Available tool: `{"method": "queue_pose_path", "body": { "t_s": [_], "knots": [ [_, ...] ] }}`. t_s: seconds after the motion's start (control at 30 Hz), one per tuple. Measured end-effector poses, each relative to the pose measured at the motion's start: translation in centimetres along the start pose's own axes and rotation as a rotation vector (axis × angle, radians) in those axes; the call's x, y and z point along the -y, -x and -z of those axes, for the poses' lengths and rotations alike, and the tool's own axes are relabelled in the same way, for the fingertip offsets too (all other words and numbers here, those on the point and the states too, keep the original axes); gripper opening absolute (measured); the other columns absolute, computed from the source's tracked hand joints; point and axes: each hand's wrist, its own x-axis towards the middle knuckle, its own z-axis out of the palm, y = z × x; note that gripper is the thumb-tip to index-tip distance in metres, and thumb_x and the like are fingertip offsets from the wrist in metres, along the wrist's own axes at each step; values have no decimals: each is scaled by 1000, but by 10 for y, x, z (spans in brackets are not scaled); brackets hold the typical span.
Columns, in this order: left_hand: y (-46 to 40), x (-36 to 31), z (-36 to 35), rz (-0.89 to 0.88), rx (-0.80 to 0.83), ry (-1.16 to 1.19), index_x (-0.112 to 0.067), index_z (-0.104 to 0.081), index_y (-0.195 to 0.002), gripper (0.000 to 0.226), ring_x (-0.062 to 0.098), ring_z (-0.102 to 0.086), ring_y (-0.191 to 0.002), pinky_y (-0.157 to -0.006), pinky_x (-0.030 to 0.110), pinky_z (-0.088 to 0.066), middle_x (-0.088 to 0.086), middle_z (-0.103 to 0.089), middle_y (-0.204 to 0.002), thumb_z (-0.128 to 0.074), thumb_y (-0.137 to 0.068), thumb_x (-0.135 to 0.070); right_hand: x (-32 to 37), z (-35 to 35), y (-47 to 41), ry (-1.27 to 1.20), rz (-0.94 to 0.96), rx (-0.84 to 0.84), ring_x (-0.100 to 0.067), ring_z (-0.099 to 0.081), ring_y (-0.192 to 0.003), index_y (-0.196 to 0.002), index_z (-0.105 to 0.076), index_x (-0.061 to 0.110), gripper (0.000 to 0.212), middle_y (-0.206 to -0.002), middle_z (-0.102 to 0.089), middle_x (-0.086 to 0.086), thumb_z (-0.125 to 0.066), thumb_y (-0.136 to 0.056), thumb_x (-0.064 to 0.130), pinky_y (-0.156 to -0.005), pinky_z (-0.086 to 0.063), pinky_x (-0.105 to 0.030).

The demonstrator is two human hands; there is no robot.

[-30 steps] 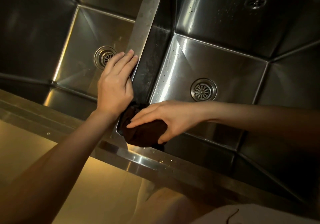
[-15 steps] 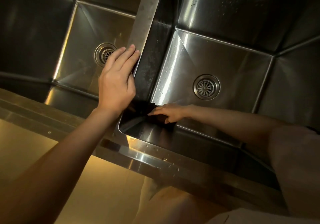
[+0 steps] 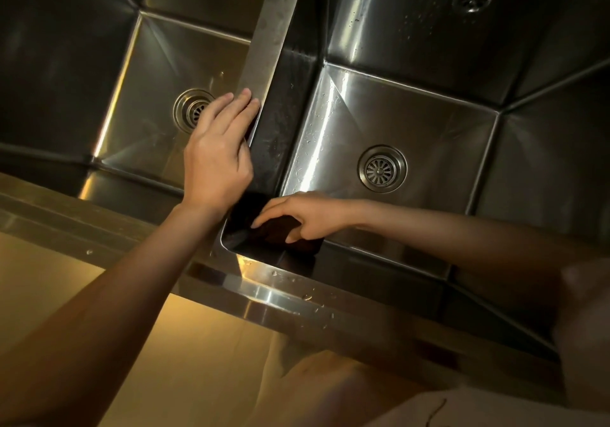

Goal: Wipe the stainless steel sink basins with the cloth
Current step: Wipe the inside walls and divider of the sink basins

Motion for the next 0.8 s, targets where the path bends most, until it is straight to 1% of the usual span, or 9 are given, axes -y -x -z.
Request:
{"method": "queue_pose_path", "body": {
  "t_s": [0.03,0.07,0.1,0.23,0.33,0.43,0.6,0.7,0.8],
  "knots": [
    [0,0,0,2,3,-1,-5,-57,-133,53,29,-45,-132,-114,37,-34,8,-54,-140,-43,-82,0,15,6,7,15,27,-11,-13,-48,-125,-138,-49,27,62,-139,-47,6,-69,-83,8,-105,-40,-33],
    [1,0,1,2,5,-2,-5,-56,-133,53,29,-45,-132,-114,37,-34,7,-54,-140,-43,-83,0,29,12,15,33,55,-20,-13,-48,-125,-138,-48,28,62,-139,-46,8,-69,-83,10,-103,-42,-38],
    [1,0,1,0,4,-3,-5,-56,-133,53,28,-45,-133,-114,37,-34,7,-54,-140,-43,-83,-1,42,17,22,51,82,-28,-12,-48,-124,-139,-47,29,62,-139,-46,9,-69,-84,12,-101,-44,-41],
    [1,1,1,-5,3,-10,-6,-56,-134,53,28,-44,-133,-113,32,-33,7,-54,-140,-43,-83,-2,70,30,47,129,171,-48,-10,-48,-122,-140,-46,31,62,-139,-46,11,-68,-84,16,-95,-47,-39],
    [1,1,1,-9,-4,-9,-6,-57,-133,52,28,-45,-132,-113,29,-31,6,-54,-140,-42,-83,-3,66,28,47,160,165,-51,-9,-47,-124,-141,-44,33,63,-141,-45,13,-67,-85,15,-96,-47,-39],
    [1,1,2,-8,1,-11,-6,-56,-134,52,28,-44,-132,-113,30,-33,6,-54,-140,-43,-83,-2,39,20,31,56,123,-49,-10,-48,-125,-140,-47,30,64,-141,-46,11,-68,-83,9,-100,-44,-39],
    [1,1,1,-7,-1,-6,-6,-57,-133,52,28,-45,-132,-114,29,-32,6,-54,-140,-44,-83,-1,-32,-17,-10,76,-58,19,-16,-47,-127,-141,-45,26,65,-142,-46,3,-67,-84,7,-105,-39,-42],
    [0,1,1,-4,-2,-9,-6,-57,-133,53,28,-45,-132,-114,27,-31,6,-54,-140,-45,-82,1,-70,-35,-29,148,-184,81,-19,-45,-129,-144,-39,31,66,-144,-43,4,-64,-86,12,-104,-40,-43],
    [0,2,1,-1,0,-7,-6,-57,-133,53,28,-45,-132,-114,27,-31,6,-54,-140,-45,-82,3,-92,-44,-38,170,-241,110,-22,-49,-125,-144,-35,37,68,-142,-45,3,-62,-86,16,-99,-44,-44]
  ]
}}
